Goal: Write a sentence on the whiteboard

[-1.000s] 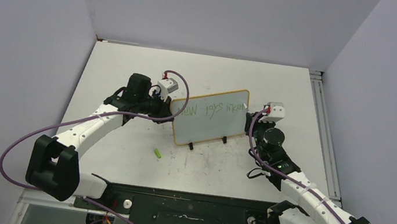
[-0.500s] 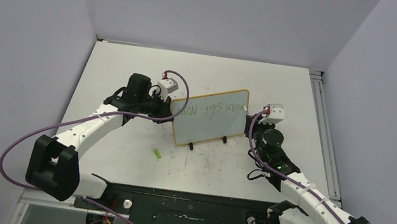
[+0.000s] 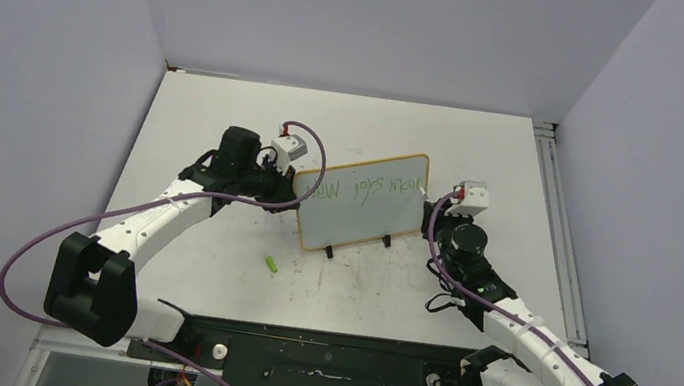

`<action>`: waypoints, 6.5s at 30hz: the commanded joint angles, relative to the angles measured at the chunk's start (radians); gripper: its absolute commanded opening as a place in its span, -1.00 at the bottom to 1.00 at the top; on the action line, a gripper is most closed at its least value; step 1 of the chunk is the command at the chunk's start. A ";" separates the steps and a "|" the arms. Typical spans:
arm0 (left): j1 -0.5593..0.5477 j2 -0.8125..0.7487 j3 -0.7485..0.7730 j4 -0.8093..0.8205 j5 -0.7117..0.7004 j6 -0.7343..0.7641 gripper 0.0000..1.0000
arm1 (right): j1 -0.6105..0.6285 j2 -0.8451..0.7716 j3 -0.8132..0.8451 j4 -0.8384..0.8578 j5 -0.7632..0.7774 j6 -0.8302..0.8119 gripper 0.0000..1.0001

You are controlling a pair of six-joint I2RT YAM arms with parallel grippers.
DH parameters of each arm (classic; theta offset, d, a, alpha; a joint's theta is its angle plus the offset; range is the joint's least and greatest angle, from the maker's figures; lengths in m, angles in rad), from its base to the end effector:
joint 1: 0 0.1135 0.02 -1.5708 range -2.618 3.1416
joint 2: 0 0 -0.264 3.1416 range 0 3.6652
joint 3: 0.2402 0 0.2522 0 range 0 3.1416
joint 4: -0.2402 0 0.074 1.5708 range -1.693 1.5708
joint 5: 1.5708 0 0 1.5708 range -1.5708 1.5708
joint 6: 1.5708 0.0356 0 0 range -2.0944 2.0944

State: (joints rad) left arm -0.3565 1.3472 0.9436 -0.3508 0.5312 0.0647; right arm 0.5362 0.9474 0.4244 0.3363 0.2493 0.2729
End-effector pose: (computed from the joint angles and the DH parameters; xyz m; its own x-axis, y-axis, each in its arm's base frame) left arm 0.2623 -0.1169 0.2582 -0.5986 0.2824 -0.7496 0.6870 0.6623 -0.2991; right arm 0.1890 0.1021 0.2373 -0.2309 0.1666 -0.9586 -0.2330 0.9471 0.2207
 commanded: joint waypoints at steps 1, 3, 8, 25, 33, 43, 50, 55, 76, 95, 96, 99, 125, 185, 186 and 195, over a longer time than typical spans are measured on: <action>-0.016 0.023 0.018 -0.025 -0.019 0.037 -1.00 | -0.006 0.015 0.049 0.065 0.020 -0.020 -0.89; -0.016 0.023 0.018 -0.025 -0.019 0.036 -1.00 | -0.006 0.022 0.065 0.075 0.023 -0.029 -0.89; -0.016 0.021 0.017 -0.025 -0.020 0.037 -1.00 | -0.005 0.039 0.099 0.094 0.031 -0.048 -0.89; -0.016 0.018 0.018 -0.024 -0.020 0.037 -1.00 | -0.007 0.057 0.089 0.073 0.061 -0.042 -0.89; -0.016 0.018 0.017 -0.025 -0.019 0.037 -1.00 | -0.006 0.030 0.040 0.033 0.046 -0.015 -0.89; -0.016 0.017 0.018 -0.026 -0.020 0.037 -1.00 | -0.007 0.004 0.002 -0.002 0.048 0.003 -0.89; -0.016 0.015 0.018 -0.026 -0.022 0.036 -1.00 | -0.003 -0.038 0.007 -0.010 0.054 -0.006 -0.89; -0.016 0.013 0.016 -0.024 -0.025 0.035 -1.00 | 0.008 -0.105 -0.006 -0.034 0.050 -0.014 -0.89; -0.018 0.012 0.017 -0.024 -0.022 0.035 -1.00 | 0.147 -0.028 -0.039 -0.010 0.139 -0.023 -0.89; -0.018 0.012 0.017 -0.024 -0.025 0.035 -1.00 | 0.146 0.004 -0.060 0.058 0.108 -0.040 -0.89; -0.018 0.012 0.017 -0.024 -0.025 0.035 -1.00 | 0.146 0.008 -0.059 0.060 0.108 -0.040 -0.89; -0.018 0.013 0.017 -0.024 -0.024 0.035 -1.00 | 0.146 0.016 -0.062 0.059 0.109 -0.035 -0.89; -0.018 0.012 0.017 -0.024 -0.025 0.035 -1.00 | 0.160 -0.077 -0.036 -0.012 0.119 -0.027 -0.89; -0.018 0.017 0.017 -0.025 -0.028 0.037 -1.00 | 0.074 -0.040 -0.072 0.022 0.039 -0.014 -0.89; -0.018 0.017 0.017 -0.025 -0.027 0.036 -1.00 | 0.074 -0.034 -0.072 0.025 0.038 -0.014 -0.89; -0.018 0.015 0.017 -0.025 -0.027 0.037 -1.00 | 0.076 -0.025 -0.074 0.029 0.048 -0.018 -0.89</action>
State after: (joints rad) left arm -0.3607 1.3468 0.9436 -0.3504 0.5308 0.0647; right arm 0.6155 0.9211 0.3557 0.3294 0.2977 0.2478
